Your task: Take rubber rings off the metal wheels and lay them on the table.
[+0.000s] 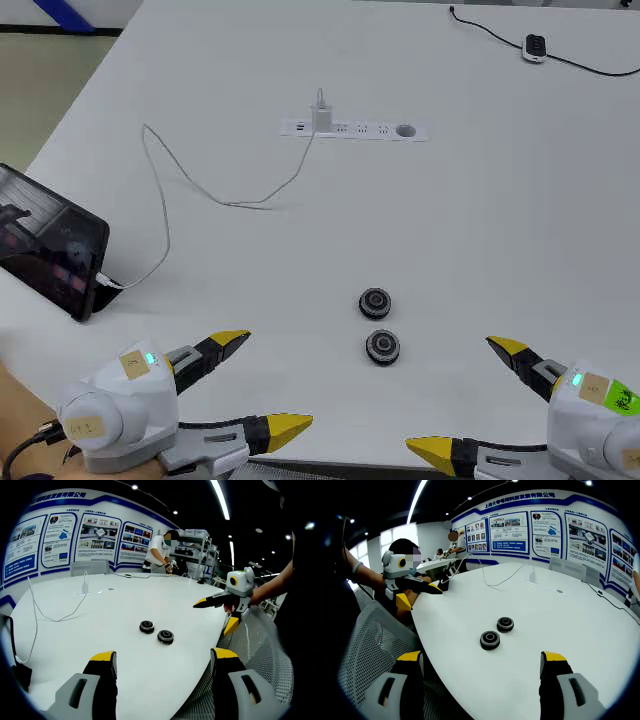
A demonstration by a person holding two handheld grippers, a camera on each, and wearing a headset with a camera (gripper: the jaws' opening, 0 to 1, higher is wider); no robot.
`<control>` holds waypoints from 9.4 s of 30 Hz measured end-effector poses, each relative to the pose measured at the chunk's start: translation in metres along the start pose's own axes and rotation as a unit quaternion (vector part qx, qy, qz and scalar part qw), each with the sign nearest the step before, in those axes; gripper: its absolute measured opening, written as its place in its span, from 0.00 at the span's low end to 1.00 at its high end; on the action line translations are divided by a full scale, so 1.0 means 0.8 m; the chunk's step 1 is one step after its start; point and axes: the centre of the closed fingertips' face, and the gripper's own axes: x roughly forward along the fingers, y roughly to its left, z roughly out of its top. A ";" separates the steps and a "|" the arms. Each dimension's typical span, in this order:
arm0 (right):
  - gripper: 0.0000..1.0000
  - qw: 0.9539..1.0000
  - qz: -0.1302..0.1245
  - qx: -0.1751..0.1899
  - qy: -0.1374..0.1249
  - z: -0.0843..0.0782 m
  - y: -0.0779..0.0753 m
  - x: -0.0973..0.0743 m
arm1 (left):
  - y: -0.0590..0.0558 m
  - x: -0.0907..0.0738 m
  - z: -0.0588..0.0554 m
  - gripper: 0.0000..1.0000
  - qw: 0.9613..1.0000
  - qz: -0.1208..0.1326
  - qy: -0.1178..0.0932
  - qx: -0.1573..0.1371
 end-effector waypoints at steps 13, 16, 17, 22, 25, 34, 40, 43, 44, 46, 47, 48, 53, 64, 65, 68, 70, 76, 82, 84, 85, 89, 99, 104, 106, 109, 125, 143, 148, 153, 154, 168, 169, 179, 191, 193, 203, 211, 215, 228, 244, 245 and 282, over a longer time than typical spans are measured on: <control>0.97 1.000 0.002 0.000 0.006 -0.003 -0.002 0.001 | 0.002 0.002 -0.005 0.78 1.000 -0.003 0.005 -0.003; 0.97 1.000 0.004 0.001 0.009 -0.004 -0.002 0.002 | 0.000 0.003 -0.005 0.77 1.000 -0.004 0.006 -0.003; 0.97 1.000 0.005 0.002 0.010 -0.004 -0.001 0.003 | 0.000 0.003 -0.005 0.77 1.000 -0.004 0.006 -0.002; 0.95 1.000 0.008 0.001 0.014 -0.006 0.001 0.006 | 0.003 0.004 -0.007 0.76 1.000 -0.005 0.007 -0.003; 0.93 1.000 0.008 -0.001 0.016 -0.006 0.001 0.008 | 0.001 0.006 -0.006 0.75 1.000 -0.007 0.009 -0.003; 0.84 1.000 0.018 0.005 0.020 -0.005 0.004 0.017 | -0.003 0.019 -0.004 0.70 1.000 -0.017 0.014 -0.003; 0.77 0.999 0.024 0.012 0.025 -0.007 0.004 0.025 | -0.002 0.028 -0.006 0.64 0.999 -0.024 0.022 0.001; 0.73 0.999 0.029 0.016 0.034 -0.011 0.005 0.029 | -0.001 0.032 -0.005 0.62 0.999 -0.028 0.023 0.001; 0.72 0.999 0.029 0.015 0.038 -0.013 0.005 0.031 | -0.001 0.034 -0.004 0.61 0.999 -0.029 0.023 0.002; 0.72 0.999 0.029 0.016 0.041 -0.015 0.005 0.033 | -0.001 0.037 -0.002 0.59 0.999 -0.031 0.023 0.005; 0.71 0.999 0.030 0.017 0.042 -0.015 0.005 0.035 | -0.002 0.039 -0.001 0.59 0.999 -0.033 0.023 0.004; 0.70 0.998 0.031 0.018 0.042 -0.016 0.005 0.036 | -0.002 0.041 0.000 0.57 0.999 -0.034 0.024 0.005; 0.64 0.998 0.033 0.029 0.045 -0.016 0.003 0.042 | -0.006 0.053 0.002 0.53 0.998 -0.044 0.031 0.014; 0.49 0.997 0.038 0.053 0.046 -0.017 -0.002 0.059 | -0.004 0.082 0.003 0.44 0.997 -0.061 0.045 0.028; 0.48 0.997 0.038 0.053 0.046 -0.017 -0.002 0.059 | -0.004 0.083 0.003 0.44 0.997 -0.062 0.047 0.029; 0.44 0.996 0.039 0.060 0.042 -0.015 -0.002 0.061 | -0.006 0.090 0.005 0.39 0.996 -0.067 0.052 0.033; 0.41 0.996 0.038 0.068 0.041 -0.016 -0.005 0.063 | -0.007 0.094 0.004 0.37 0.995 -0.071 0.054 0.037; 0.36 0.995 0.028 0.090 0.039 -0.018 -0.012 0.066 | -0.008 0.107 0.002 0.33 0.994 -0.078 0.067 0.045; 0.31 0.993 0.023 0.113 0.032 -0.019 -0.018 0.070 | -0.010 0.120 0.000 0.29 0.991 -0.082 0.081 0.061; 0.30 0.992 0.022 0.117 0.030 -0.019 -0.019 0.071 | -0.009 0.125 0.000 0.28 0.991 -0.083 0.082 0.063; 0.29 0.992 0.022 0.118 0.030 -0.019 -0.019 0.072 | -0.009 0.127 -0.001 0.27 0.991 -0.083 0.086 0.065; 0.27 0.991 0.025 0.126 0.027 -0.019 -0.019 0.074 | -0.008 0.136 0.000 0.23 0.989 -0.084 0.092 0.074; 0.25 0.988 0.019 0.150 0.013 -0.018 -0.026 0.078 | -0.010 0.163 -0.004 0.18 0.983 -0.093 0.115 0.105; 0.24 0.988 0.017 0.155 0.012 -0.018 -0.029 0.080 | -0.009 0.173 -0.006 0.17 0.980 -0.099 0.122 0.119; 0.24 0.987 0.017 0.159 0.011 -0.017 -0.029 0.080 | -0.008 0.175 -0.007 0.16 0.980 -0.101 0.125 0.120; 0.23 0.986 0.016 0.165 0.011 -0.019 -0.032 0.083 | -0.007 0.180 -0.010 0.15 0.978 -0.103 0.133 0.127; 0.20 0.982 0.011 0.187 0.006 -0.023 -0.037 0.087 | -0.011 0.197 -0.033 0.12 0.957 -0.131 0.176 0.190; 0.22 0.980 0.012 0.198 0.003 -0.026 -0.037 0.091 | -0.008 0.200 -0.035 0.13 0.954 -0.157 0.176 0.182; 0.22 0.980 0.012 0.200 0.004 -0.026 -0.038 0.093 | -0.014 0.199 -0.037 0.17 0.948 -0.168 0.177 0.204; 0.22 0.980 0.013 0.201 0.005 -0.028 -0.037 0.094 | -0.012 0.199 -0.037 0.14 0.948 -0.163 0.180 0.205; 0.22 0.979 0.013 0.202 0.005 -0.029 -0.036 0.094 | -0.012 0.199 -0.037 0.14 0.947 -0.162 0.181 0.211; 0.21 0.965 0.014 0.260 -0.010 -0.026 -0.043 0.104 | -0.012 0.199 -0.037 0.12 0.946 -0.160 0.180 0.215; 0.20 0.961 0.016 0.274 -0.014 -0.024 -0.043 0.105 | -0.012 0.199 -0.036 0.12 0.947 -0.160 0.180 0.213; 0.19 0.939 0.028 0.342 -0.021 -0.023 -0.045 0.112 | -0.011 0.199 -0.038 0.12 0.949 -0.157 0.177 0.209; 0.21 0.907 0.040 0.418 -0.029 -0.023 -0.046 0.114 | -0.012 0.198 -0.038 0.12 0.950 -0.156 0.176 0.207; 0.21 0.905 0.041 0.423 -0.029 -0.023 -0.046 0.114 | -0.012 0.198 -0.038 0.12 0.950 -0.156 0.176 0.206; 0.21 0.908 0.046 0.416 -0.025 -0.020 -0.037 0.111 | -0.010 0.198 -0.038 0.12 0.950 -0.156 0.176 0.205; 0.24 0.905 0.042 0.423 -0.020 -0.023 -0.038 0.110 | -0.011 0.198 -0.037 0.12 0.951 -0.156 0.173 0.203; 0.25 0.896 0.053 0.439 -0.028 -0.018 -0.034 0.109 | -0.010 0.198 -0.037 0.12 0.951 -0.157 0.172 0.203; 0.21 0.891 0.057 0.450 -0.025 -0.023 -0.036 0.102 | -0.010 0.197 -0.038 0.12 0.951 -0.157 0.172 0.201; 0.10 0.894 0.057 0.444 -0.021 -0.028 -0.037 0.102 | -0.009 0.198 -0.039 0.12 0.952 -0.157 0.172 0.200; 0.09 0.894 0.056 0.444 -0.020 -0.029 -0.037 0.103 | -0.009 0.198 -0.039 0.12 0.952 -0.157 0.172 0.200; 0.01 0.901 0.040 0.432 -0.027 -0.026 -0.053 0.102 | -0.011 0.198 -0.037 0.12 0.953 -0.156 0.170 0.196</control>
